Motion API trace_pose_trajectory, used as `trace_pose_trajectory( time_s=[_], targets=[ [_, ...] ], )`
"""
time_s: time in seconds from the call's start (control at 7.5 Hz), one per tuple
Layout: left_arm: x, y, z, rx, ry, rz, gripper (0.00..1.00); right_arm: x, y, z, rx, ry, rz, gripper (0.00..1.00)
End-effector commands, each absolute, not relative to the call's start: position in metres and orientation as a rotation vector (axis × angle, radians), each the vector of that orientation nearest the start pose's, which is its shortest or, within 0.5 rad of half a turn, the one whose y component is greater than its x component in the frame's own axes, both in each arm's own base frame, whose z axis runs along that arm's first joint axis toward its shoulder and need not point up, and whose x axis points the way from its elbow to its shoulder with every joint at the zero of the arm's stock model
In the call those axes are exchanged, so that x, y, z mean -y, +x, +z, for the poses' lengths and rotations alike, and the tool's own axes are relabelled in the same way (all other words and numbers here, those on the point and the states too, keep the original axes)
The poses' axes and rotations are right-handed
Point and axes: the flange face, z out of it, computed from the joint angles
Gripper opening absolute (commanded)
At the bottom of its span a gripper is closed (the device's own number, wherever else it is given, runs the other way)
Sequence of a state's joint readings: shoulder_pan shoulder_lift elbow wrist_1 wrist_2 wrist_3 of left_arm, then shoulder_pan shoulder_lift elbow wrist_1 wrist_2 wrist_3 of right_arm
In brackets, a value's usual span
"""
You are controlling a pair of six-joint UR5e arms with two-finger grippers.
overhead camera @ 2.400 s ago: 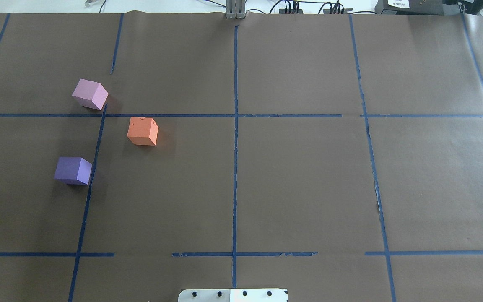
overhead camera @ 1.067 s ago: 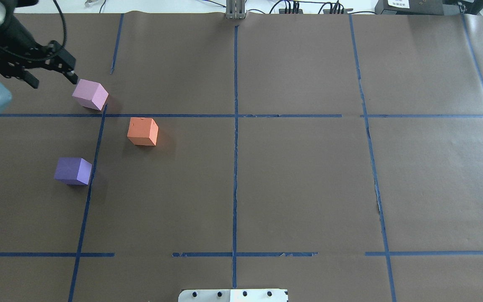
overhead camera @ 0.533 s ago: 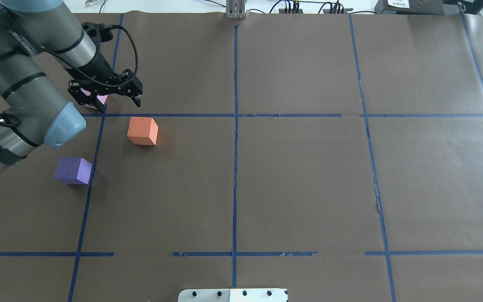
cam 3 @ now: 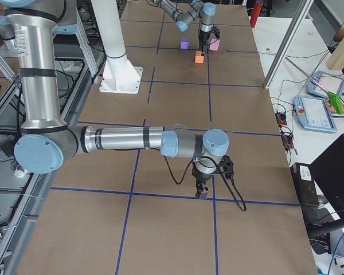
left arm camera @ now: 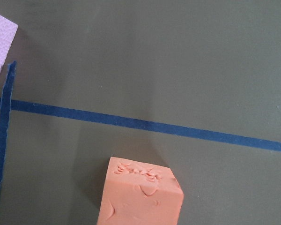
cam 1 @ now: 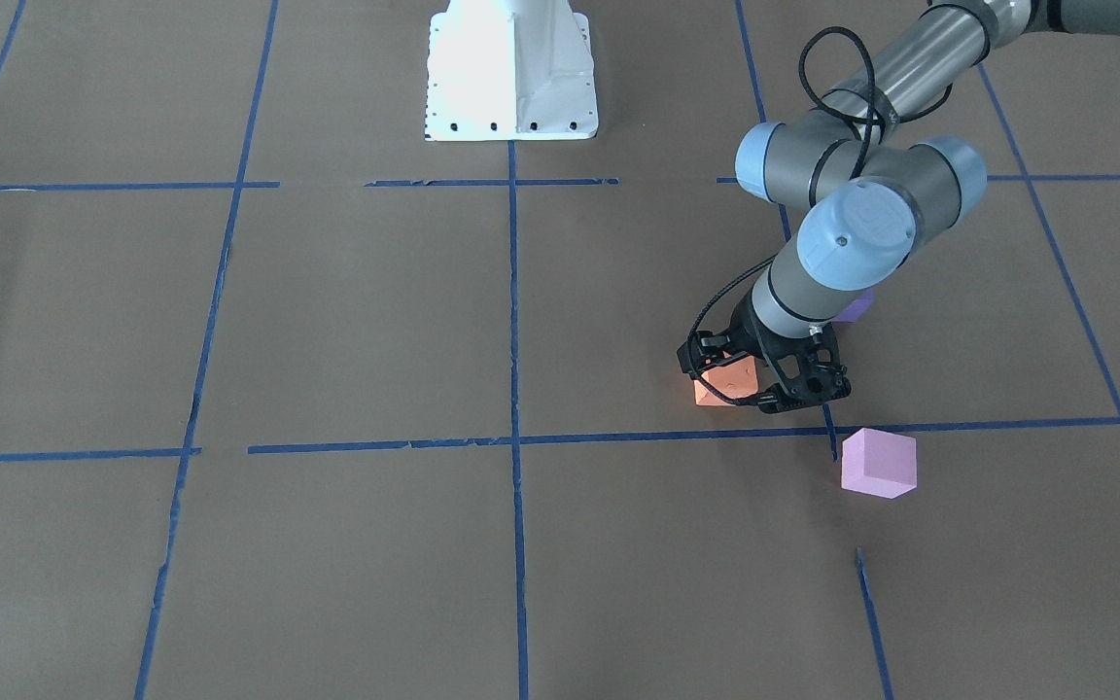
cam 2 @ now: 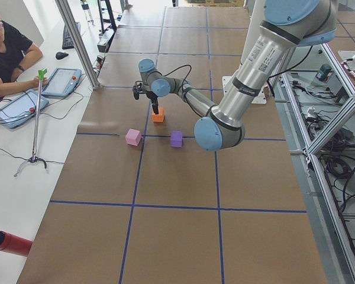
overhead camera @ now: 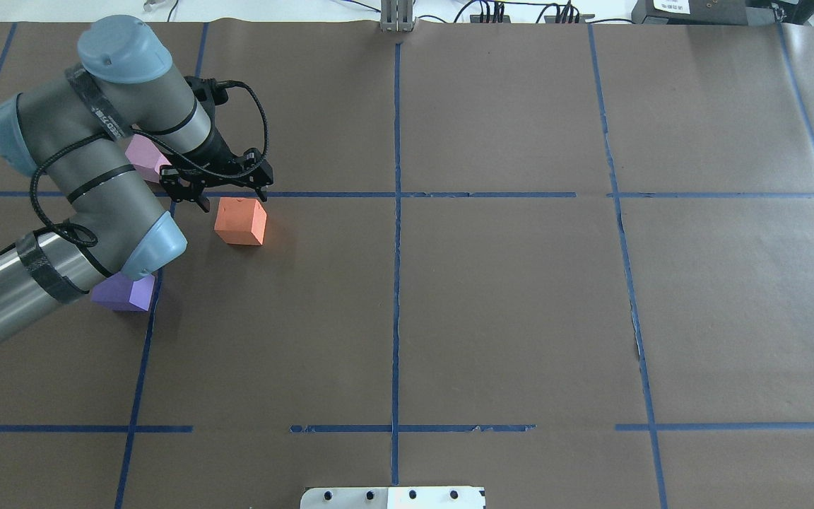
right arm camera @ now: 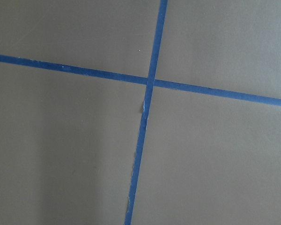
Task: Arrange blocks in a line
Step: 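Move the left gripper over the orange cube and lower onto it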
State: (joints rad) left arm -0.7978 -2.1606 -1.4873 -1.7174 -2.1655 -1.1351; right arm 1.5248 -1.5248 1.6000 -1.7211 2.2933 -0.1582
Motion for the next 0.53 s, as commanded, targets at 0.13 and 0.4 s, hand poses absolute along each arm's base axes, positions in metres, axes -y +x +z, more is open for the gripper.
trace_pose_trajectory(
  time_s=[0.13,0.4],
  targets=[
    [0.5587,0.4509,0.3434,-0.827,-0.068,-0.15,1.0,0.5071,0.0442,0.6389,0.726,-0.03,-0.168,1.0],
    [0.5578,0.4554,0.3492,-0.812,-0.058,-0.152,1.0,0.507,0.0442,0.6396,0.726,-0.031,-0.169,1.0]
  ],
)
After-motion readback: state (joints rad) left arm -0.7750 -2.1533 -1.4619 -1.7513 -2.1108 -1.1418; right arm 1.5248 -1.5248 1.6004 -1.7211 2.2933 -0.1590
